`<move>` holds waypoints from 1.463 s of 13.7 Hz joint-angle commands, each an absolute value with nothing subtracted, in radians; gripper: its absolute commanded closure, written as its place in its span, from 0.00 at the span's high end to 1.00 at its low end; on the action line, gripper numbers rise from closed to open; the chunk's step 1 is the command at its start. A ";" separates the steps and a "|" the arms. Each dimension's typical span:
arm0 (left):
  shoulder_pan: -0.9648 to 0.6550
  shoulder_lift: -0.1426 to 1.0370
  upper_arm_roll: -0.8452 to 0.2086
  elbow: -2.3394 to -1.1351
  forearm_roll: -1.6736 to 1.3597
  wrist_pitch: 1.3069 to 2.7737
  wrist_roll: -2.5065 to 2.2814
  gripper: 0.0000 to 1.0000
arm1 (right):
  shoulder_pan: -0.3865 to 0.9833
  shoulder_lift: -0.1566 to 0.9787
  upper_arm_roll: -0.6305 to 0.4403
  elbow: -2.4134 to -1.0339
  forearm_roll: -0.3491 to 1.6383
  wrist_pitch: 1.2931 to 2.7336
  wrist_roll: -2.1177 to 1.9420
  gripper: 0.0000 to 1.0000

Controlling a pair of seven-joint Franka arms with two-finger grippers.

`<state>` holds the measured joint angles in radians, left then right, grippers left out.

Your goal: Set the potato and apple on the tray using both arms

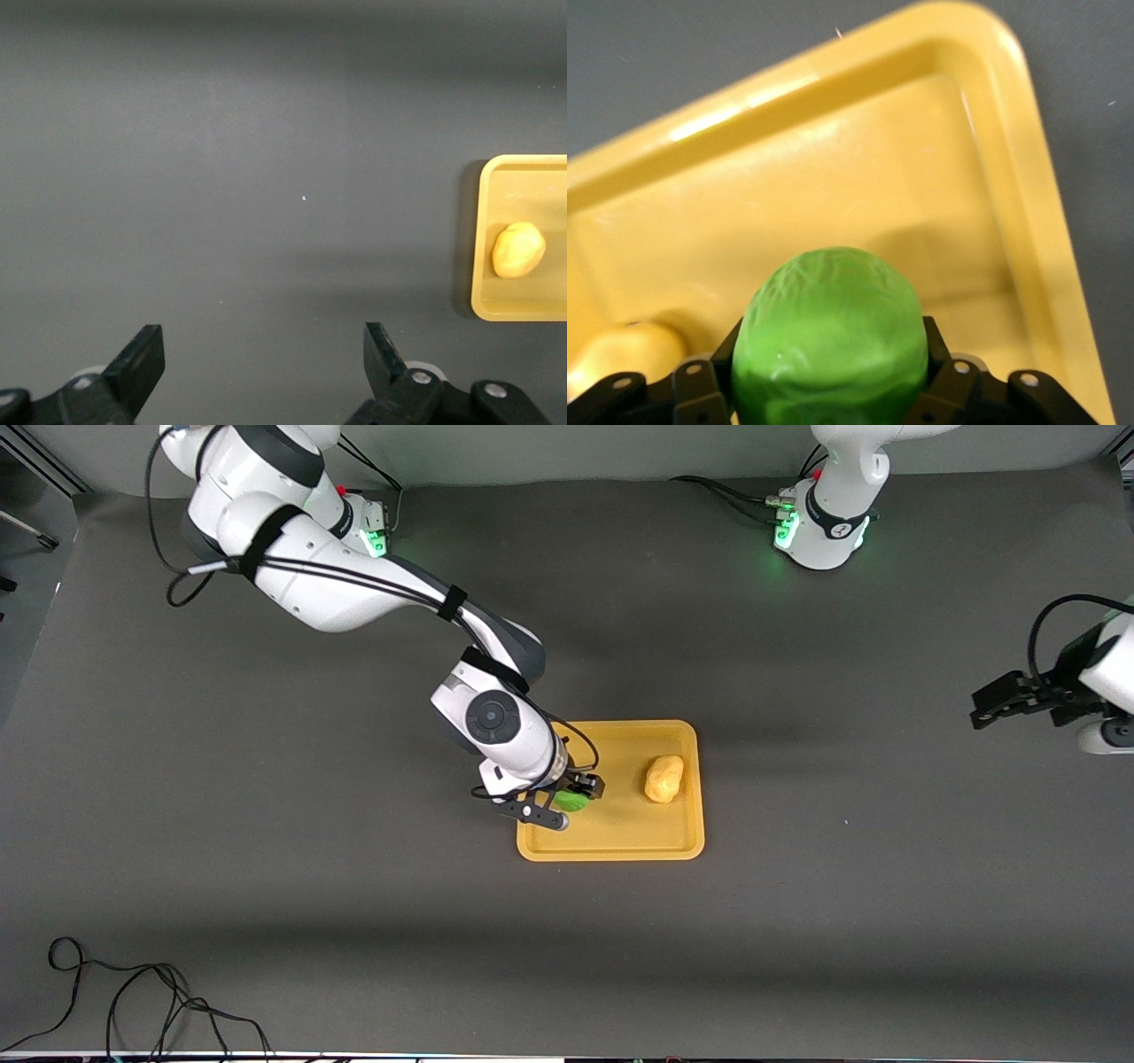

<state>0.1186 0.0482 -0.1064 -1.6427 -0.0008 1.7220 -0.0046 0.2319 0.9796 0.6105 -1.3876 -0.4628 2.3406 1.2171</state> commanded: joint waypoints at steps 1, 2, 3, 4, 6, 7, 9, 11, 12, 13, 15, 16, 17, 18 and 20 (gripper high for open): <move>0.121 0.035 -0.112 -1.661 -0.003 1.726 0.018 1.00 | 0.252 1.040 0.623 -1.347 -0.557 2.349 1.308 0.13; 0.121 0.035 -0.112 -1.670 -0.003 1.732 0.018 1.00 | 0.253 1.046 0.623 -1.345 -0.558 2.349 1.310 0.15; 0.121 0.035 -0.112 -1.675 -0.003 1.735 0.018 1.00 | 0.252 1.048 0.623 -1.345 -0.558 2.349 1.312 0.37; 0.118 0.035 -0.112 -1.675 -0.003 1.735 0.018 1.00 | 0.247 1.040 0.623 -1.344 -0.557 2.349 1.315 0.68; 0.118 0.035 -0.114 -1.681 -0.003 1.736 0.018 1.00 | 0.238 1.016 0.624 -1.338 -0.551 2.341 1.316 1.00; 0.120 0.037 -0.114 -1.681 -0.003 1.736 0.018 1.00 | 0.227 0.987 0.630 -1.341 -0.548 2.335 1.313 1.00; 0.120 0.038 -0.114 -1.684 -0.003 1.738 0.018 1.00 | 0.183 0.930 0.688 -1.341 -0.542 2.254 1.312 1.00; 0.120 0.040 -0.114 -1.689 -0.003 1.744 0.018 1.00 | 0.118 0.852 0.761 -1.341 -0.535 2.108 1.307 1.00; 0.121 0.040 -0.114 -1.697 -0.003 1.752 0.018 1.00 | 0.103 0.807 0.765 -1.342 -0.529 2.029 1.274 1.00; 0.121 0.038 -0.114 -1.703 -0.003 1.756 0.018 1.00 | 0.089 0.778 0.765 -1.338 -0.502 1.932 1.194 1.00; 0.121 0.038 -0.114 -1.707 -0.003 1.759 0.018 1.00 | 0.055 0.714 0.735 -1.304 -0.389 1.798 0.989 1.00; 0.121 0.037 -0.114 -1.709 -0.003 1.759 0.018 1.00 | 0.039 0.694 0.673 -1.261 -0.274 1.722 0.926 1.00; 0.121 0.035 -0.114 -1.710 -0.003 1.759 0.018 1.00 | 0.037 0.658 0.588 -1.217 -0.165 1.635 0.816 1.00; 0.121 0.035 -0.114 -1.712 -0.003 1.759 0.020 1.00 | 0.044 0.606 0.484 -1.203 -0.084 1.576 0.681 1.00; 0.120 0.035 -0.114 -1.712 -0.003 1.759 0.018 1.00 | 0.063 0.473 0.303 -1.264 -0.012 1.555 0.507 1.00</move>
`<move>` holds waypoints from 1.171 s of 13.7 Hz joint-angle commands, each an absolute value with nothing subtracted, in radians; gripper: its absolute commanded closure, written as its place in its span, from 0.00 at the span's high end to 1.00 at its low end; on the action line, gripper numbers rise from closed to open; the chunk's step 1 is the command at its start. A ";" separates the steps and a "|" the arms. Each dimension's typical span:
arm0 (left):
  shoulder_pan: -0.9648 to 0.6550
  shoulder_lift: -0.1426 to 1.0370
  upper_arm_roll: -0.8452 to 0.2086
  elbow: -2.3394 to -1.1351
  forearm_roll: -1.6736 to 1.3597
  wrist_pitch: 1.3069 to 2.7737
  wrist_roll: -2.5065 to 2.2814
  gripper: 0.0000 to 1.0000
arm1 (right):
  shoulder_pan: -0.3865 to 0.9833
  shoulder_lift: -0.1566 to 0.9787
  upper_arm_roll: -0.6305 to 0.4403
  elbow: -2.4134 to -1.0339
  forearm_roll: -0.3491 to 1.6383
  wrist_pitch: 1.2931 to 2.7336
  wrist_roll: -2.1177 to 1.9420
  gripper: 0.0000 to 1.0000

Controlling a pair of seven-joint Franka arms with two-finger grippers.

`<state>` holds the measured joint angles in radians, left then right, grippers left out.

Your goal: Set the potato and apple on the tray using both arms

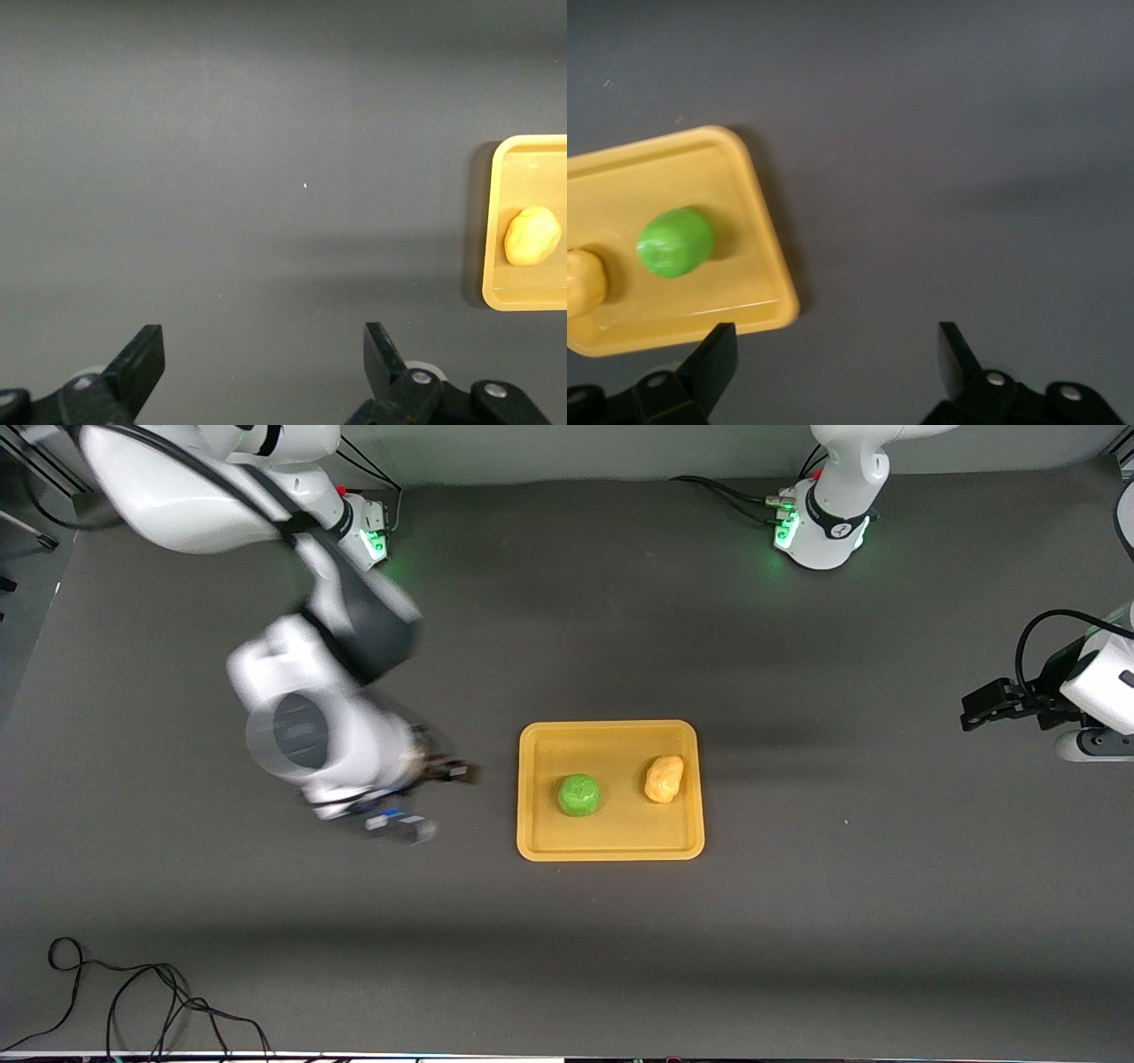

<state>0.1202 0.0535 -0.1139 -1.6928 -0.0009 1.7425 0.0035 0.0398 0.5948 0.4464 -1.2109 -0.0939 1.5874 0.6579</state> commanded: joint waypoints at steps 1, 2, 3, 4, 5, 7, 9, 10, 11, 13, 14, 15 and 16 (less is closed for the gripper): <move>0.120 0.035 -0.114 -1.712 -0.003 1.761 0.018 1.00 | 0.064 0.409 0.248 -1.311 -0.014 1.569 0.439 1.00; 0.120 0.035 -0.114 -1.712 -0.003 1.761 0.020 1.00 | 0.064 0.369 0.198 -1.330 -0.015 1.574 0.389 1.00; 0.120 0.035 -0.114 -1.712 -0.003 1.761 0.020 1.00 | 0.069 0.332 0.146 -1.336 -0.017 1.572 0.370 1.00; 0.120 0.035 -0.114 -1.712 -0.003 1.761 0.020 1.00 | 0.075 0.298 0.102 -1.354 -0.018 1.574 0.368 1.00; 0.120 0.035 -0.114 -1.712 -0.003 1.766 0.018 1.00 | 0.083 0.264 0.059 -1.377 -0.021 1.574 0.359 1.00; 0.120 0.035 -0.114 -1.715 -0.003 1.766 0.020 1.00 | 0.084 0.212 -0.012 -1.454 -0.020 1.597 0.217 1.00; 0.120 0.034 -0.114 -1.720 -0.002 1.769 0.020 1.00 | 0.084 0.184 -0.043 -1.468 -0.018 1.597 0.209 1.00; 0.120 0.034 -0.114 -1.720 -0.002 1.769 0.020 1.00 | 0.084 0.161 -0.043 -1.477 -0.018 1.591 0.207 1.00; 0.120 0.034 -0.114 -1.720 -0.002 1.769 0.020 1.00 | 0.084 0.120 -0.044 -1.541 -0.018 1.612 0.207 1.00; 0.121 0.034 -0.114 -1.720 -0.002 1.769 0.020 1.00 | 0.086 0.077 -0.046 -1.600 -0.017 1.667 0.210 1.00; 0.121 0.032 -0.114 -1.720 -0.002 1.769 0.020 1.00 | 0.086 0.072 -0.046 -1.597 -0.011 1.667 0.215 1.00; 0.121 0.032 -0.114 -1.720 -0.002 1.769 0.020 1.00 | 0.086 0.068 -0.046 -1.597 -0.006 1.669 0.213 1.00; 0.121 0.031 -0.114 -1.721 -0.002 1.769 0.020 1.00 | 0.084 0.066 -0.048 -1.597 -0.005 1.669 0.200 1.00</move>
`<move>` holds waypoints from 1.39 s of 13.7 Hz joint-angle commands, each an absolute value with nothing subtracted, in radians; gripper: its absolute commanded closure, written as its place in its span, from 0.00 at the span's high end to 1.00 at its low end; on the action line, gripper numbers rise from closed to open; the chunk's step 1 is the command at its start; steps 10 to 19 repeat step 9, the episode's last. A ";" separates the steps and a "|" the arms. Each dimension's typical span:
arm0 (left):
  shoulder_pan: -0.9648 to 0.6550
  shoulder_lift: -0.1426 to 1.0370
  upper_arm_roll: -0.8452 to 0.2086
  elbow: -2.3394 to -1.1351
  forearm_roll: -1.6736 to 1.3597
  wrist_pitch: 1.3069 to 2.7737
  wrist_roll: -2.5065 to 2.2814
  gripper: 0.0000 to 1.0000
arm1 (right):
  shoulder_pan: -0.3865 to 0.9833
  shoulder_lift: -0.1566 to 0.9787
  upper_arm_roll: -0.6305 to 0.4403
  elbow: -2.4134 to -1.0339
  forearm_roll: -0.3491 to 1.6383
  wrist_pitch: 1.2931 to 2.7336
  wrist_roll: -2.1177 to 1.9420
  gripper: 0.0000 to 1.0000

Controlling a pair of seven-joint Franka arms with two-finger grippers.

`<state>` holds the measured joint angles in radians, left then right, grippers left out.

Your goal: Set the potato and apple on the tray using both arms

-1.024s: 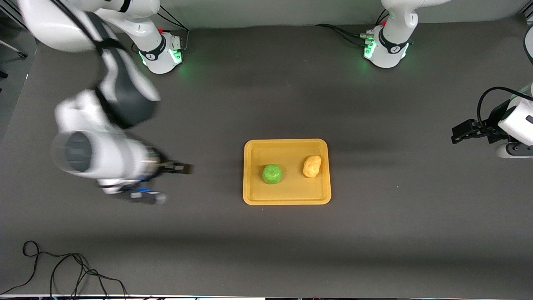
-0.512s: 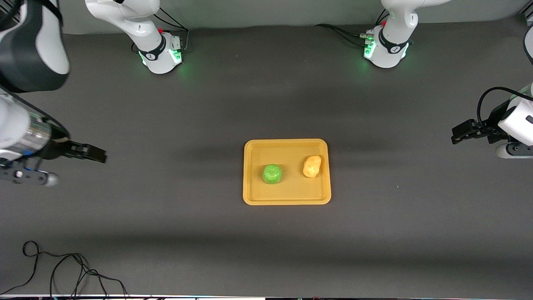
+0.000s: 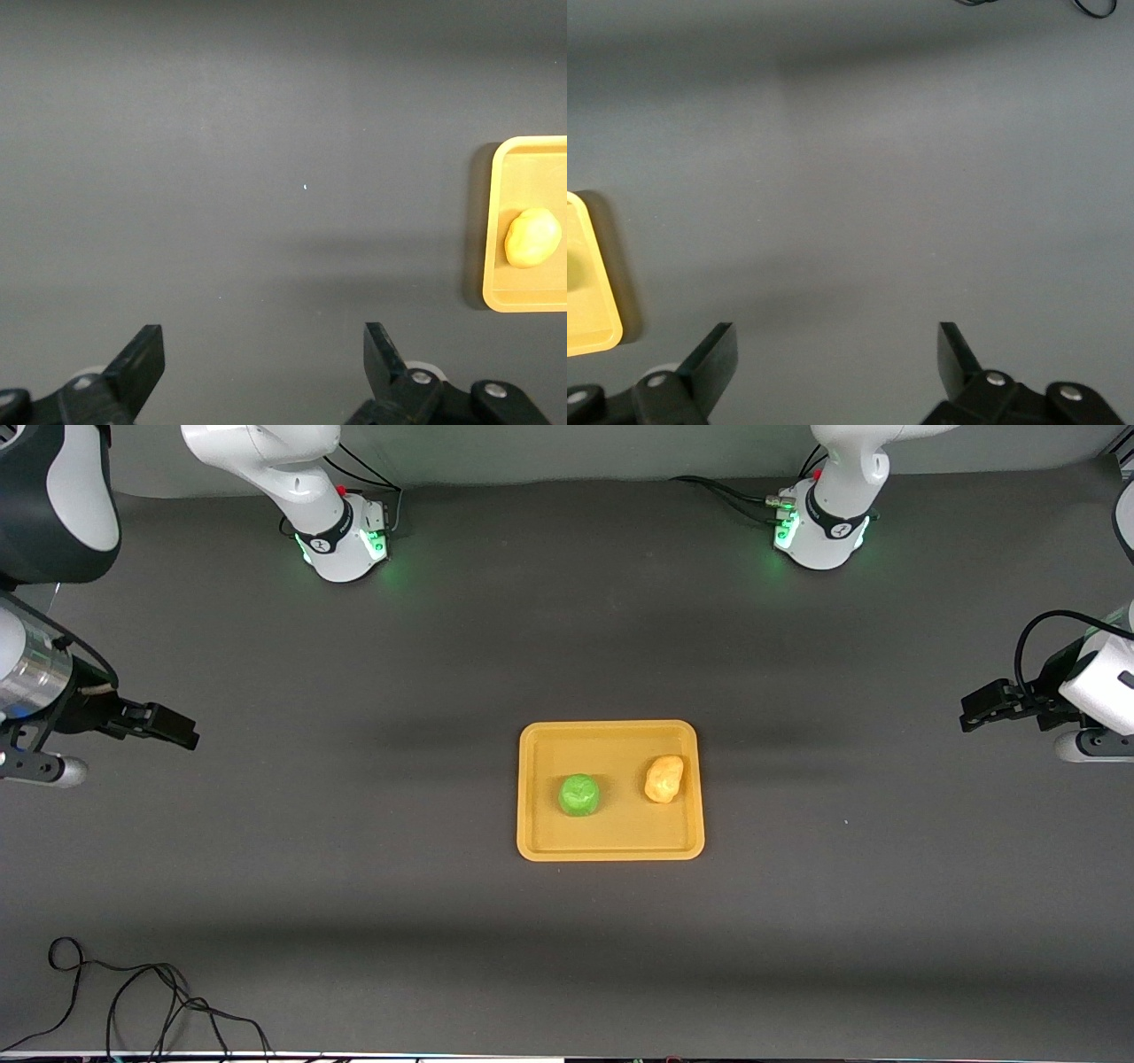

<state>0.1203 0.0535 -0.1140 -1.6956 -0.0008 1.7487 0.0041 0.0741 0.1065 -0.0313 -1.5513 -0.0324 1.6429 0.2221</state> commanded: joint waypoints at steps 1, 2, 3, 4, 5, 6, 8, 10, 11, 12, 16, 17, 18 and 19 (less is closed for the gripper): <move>0.121 0.031 -0.114 -1.721 -0.002 1.769 0.020 1.00 | 0.084 0.066 -0.046 -1.597 -0.005 1.669 0.198 1.00; 0.121 0.032 -0.114 -1.721 -0.002 1.769 0.020 1.00 | 0.087 0.067 -0.046 -1.597 -0.005 1.670 0.198 1.00; 0.121 0.032 -0.112 -1.721 -0.002 1.769 0.020 1.00 | 0.089 0.069 -0.046 -1.597 -0.005 1.672 0.196 1.00; 0.121 0.032 -0.113 -1.721 -0.002 1.769 0.020 1.00 | 0.089 0.069 -0.045 -1.597 -0.005 1.671 0.195 1.00; 0.121 0.032 -0.114 -1.721 -0.002 1.769 0.020 1.00 | 0.089 0.074 -0.046 -1.598 -0.003 1.671 0.195 1.00; 0.121 0.031 -0.114 -1.721 -0.002 1.769 0.020 1.00 | 0.089 0.075 -0.046 -1.598 -0.005 1.671 0.195 1.00; 0.120 0.032 -0.114 -1.723 -0.002 1.769 0.020 1.00 | 0.091 0.074 -0.046 -1.605 -0.003 1.669 0.146 1.00; 0.121 0.032 -0.114 -1.724 -0.002 1.769 0.020 1.00 | 0.091 0.074 -0.046 -1.606 -0.003 1.669 0.108 1.00; 0.121 0.032 -0.114 -1.724 -0.002 1.769 0.020 1.00 | 0.091 0.074 -0.046 -1.606 -0.003 1.669 0.108 1.00; 0.121 0.032 -0.114 -1.724 -0.002 1.769 0.020 1.00 | 0.091 0.074 -0.046 -1.606 -0.003 1.669 0.108 1.00; 0.121 0.032 -0.114 -1.724 -0.002 1.769 0.020 1.00 | 0.091 0.074 -0.046 -1.606 -0.003 1.669 0.108 1.00; 0.121 0.032 -0.114 -1.724 -0.002 1.769 0.020 1.00 | 0.091 0.074 -0.046 -1.606 -0.003 1.669 0.108 1.00; 0.121 0.032 -0.114 -1.724 -0.002 1.769 0.020 1.00 | 0.091 0.074 -0.046 -1.606 -0.003 1.669 0.108 1.00; 0.121 0.032 -0.114 -1.724 -0.002 1.769 0.020 1.00 | 0.091 0.074 -0.046 -1.606 -0.003 1.669 0.108 1.00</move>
